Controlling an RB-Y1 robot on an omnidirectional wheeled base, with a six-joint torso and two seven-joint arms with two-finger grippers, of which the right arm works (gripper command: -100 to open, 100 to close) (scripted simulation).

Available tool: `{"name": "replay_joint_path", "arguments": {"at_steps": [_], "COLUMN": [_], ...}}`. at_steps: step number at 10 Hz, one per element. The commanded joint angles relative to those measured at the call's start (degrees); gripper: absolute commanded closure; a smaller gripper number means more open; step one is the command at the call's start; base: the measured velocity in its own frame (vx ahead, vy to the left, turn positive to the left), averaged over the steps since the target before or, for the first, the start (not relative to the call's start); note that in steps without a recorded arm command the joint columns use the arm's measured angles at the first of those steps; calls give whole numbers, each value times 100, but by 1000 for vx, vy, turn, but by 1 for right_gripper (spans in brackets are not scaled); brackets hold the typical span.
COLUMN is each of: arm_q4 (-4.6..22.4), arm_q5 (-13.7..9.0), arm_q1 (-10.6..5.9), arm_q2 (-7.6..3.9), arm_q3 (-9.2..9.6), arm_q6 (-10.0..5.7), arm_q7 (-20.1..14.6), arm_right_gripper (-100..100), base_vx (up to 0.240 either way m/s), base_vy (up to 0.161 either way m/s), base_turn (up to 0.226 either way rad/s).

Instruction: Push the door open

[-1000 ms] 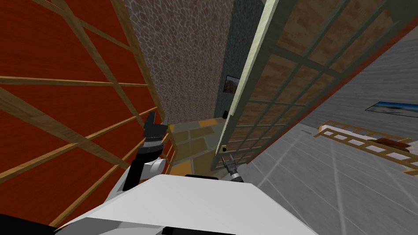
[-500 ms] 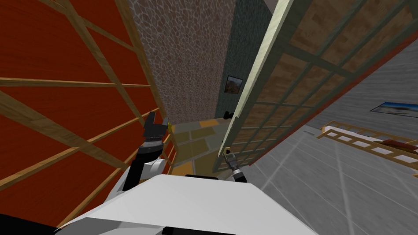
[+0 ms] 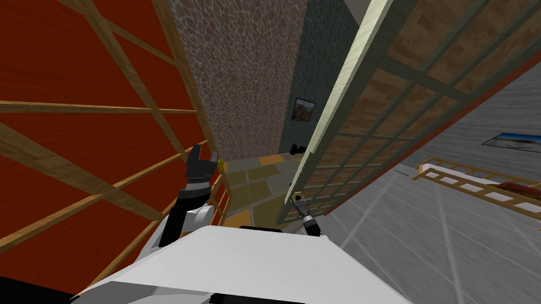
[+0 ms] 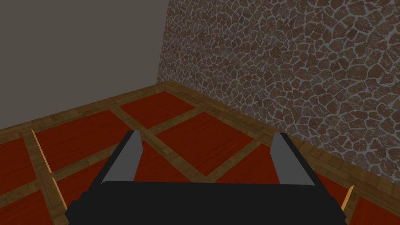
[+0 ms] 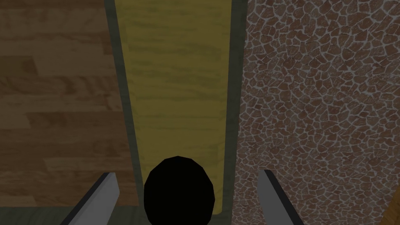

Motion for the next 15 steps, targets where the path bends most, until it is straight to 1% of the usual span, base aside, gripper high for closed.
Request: {"name": "replay_joint_path", "arguments": {"at_steps": [1, 6, 12, 15], "arm_q4": [-14, -14, -60, -91], "arm_q5": [5, 5, -266, -445], "arm_q1": [8, 8, 17, 22], "arm_q2": [5, 5, 45, 75], "arm_q3": [2, 2, -21, -34], "arm_q6": [-1, -1, 40, 67], "arm_q7": [4, 4, -779, -1258], "arm_right_gripper": [100, 100, 100, 100], "base_vx": [0, -2, 27, 39], "base_vy": [0, -5, 0, 4], "base_turn": [0, 0, 25, 36]}}
